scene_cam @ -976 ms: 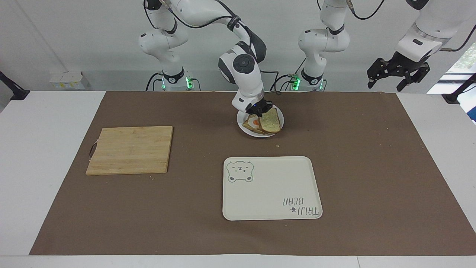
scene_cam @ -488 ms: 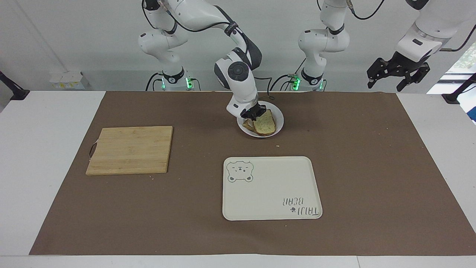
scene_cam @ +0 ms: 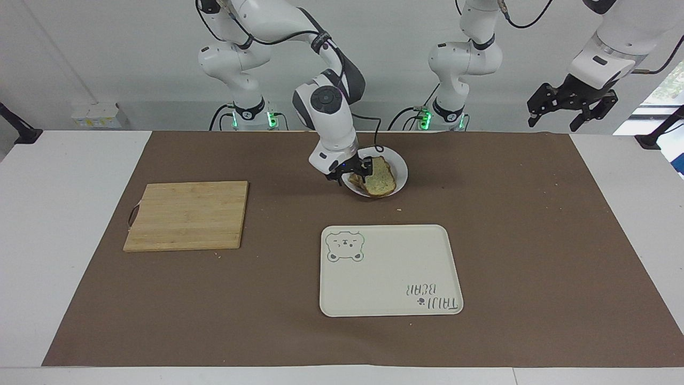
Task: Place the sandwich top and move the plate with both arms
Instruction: 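Release the bread slice onto the egg and lift the right gripper, then retract the right gripper to rest while the left gripper reaches forward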
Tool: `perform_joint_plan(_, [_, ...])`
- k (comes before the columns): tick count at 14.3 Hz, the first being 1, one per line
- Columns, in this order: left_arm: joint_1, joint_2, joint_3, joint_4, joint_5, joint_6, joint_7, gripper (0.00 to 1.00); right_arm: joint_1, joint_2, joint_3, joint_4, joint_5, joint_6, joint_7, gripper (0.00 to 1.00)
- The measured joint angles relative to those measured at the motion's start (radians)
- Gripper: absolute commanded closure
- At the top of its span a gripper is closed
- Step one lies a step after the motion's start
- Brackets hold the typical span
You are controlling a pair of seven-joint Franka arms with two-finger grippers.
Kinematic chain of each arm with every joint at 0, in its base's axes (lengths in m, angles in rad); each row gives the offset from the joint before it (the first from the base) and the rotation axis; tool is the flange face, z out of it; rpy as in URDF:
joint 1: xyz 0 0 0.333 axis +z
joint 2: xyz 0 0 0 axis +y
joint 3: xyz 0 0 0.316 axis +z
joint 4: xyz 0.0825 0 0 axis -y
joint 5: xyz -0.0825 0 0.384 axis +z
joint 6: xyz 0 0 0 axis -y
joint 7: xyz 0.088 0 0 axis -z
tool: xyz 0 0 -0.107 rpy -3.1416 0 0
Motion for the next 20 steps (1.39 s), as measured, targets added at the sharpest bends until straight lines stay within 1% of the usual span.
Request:
perform_joint_plan(3, [0.000, 0.000, -0.002, 0.000, 0.000, -0.001, 0.000, 0.00, -0.084, -0.054, -0.002, 0.010, -0.129, -0.033, -0.009, 0.00])
perform_joint_plan(6, [0.000, 0.000, -0.002, 0.000, 0.000, -0.005, 0.000, 0.00, -0.153, -0.090, -0.004, 0.064, -0.222, -0.161, -0.016, 0.00])
perform_joint_plan(8, [0.000, -0.001, -0.004, 0.000, 0.000, -0.010, 0.000, 0.00, -0.195, -0.111, -0.005, 0.129, -0.239, -0.257, -0.024, 0.00])
perform_joint_plan(10, [0.000, -0.002, -0.007, -0.001, -0.001, -0.010, 0.003, 0.00, -0.242, -0.154, -0.007, 0.179, -0.240, -0.334, -0.064, 0.00])
perform_joint_plan(13, [0.000, -0.004, -0.009, -0.005, -0.001, -0.006, 0.006, 0.00, -0.321, -0.247, -0.011, 0.204, -0.240, -0.412, -0.106, 0.00])
perform_joint_plan(15, [0.000, -0.016, -0.011, -0.030, -0.004, 0.001, 0.006, 0.00, -0.364, -0.286, -0.022, 0.228, -0.240, -0.468, -0.110, 0.00])
perform_joint_plan(17, [0.000, -0.035, -0.009, -0.067, -0.039, 0.031, 0.006, 0.00, -0.384, -0.295, -0.057, 0.271, -0.240, -0.523, -0.112, 0.00])
perform_joint_plan(20, [0.000, -0.061, -0.003, -0.146, -0.125, 0.080, 0.006, 0.00, -0.388, -0.295, -0.139, 0.324, -0.240, -0.585, -0.150, 0.00])
